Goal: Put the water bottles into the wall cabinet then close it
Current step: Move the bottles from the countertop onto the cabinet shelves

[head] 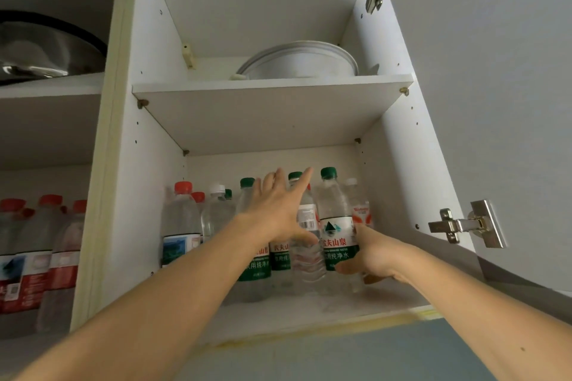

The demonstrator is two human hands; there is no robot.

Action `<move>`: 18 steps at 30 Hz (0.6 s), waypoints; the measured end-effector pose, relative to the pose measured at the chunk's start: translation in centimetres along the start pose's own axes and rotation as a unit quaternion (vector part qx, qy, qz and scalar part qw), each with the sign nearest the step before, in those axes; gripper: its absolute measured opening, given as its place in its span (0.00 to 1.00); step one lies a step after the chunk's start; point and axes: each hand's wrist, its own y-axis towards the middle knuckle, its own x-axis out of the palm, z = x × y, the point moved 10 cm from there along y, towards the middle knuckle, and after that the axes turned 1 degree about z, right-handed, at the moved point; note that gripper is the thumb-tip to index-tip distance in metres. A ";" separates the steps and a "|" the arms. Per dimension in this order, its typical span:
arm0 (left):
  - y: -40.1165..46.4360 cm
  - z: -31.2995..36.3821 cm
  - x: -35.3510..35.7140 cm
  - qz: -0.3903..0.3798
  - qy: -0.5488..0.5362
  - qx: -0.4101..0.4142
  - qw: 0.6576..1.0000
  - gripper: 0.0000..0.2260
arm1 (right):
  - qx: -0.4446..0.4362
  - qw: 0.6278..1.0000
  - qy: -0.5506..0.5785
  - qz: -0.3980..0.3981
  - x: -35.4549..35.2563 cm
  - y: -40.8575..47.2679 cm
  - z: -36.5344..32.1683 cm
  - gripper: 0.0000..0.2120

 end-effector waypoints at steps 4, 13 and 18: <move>2.4 -1.4 1.6 -0.072 0.068 -0.002 0.995 0.62 | 0.039 0.998 0.033 -0.027 0.4 0.1 0.4 0.31; 3.9 -1.7 1.1 -0.035 -0.030 0.054 0.998 0.47 | 0.013 0.998 0.030 -0.059 1.0 1.4 0.5 0.20; 3.7 -2.8 0.5 -0.038 -0.012 0.062 0.997 0.42 | 0.031 0.997 0.021 -0.060 1.9 2.7 0.5 0.25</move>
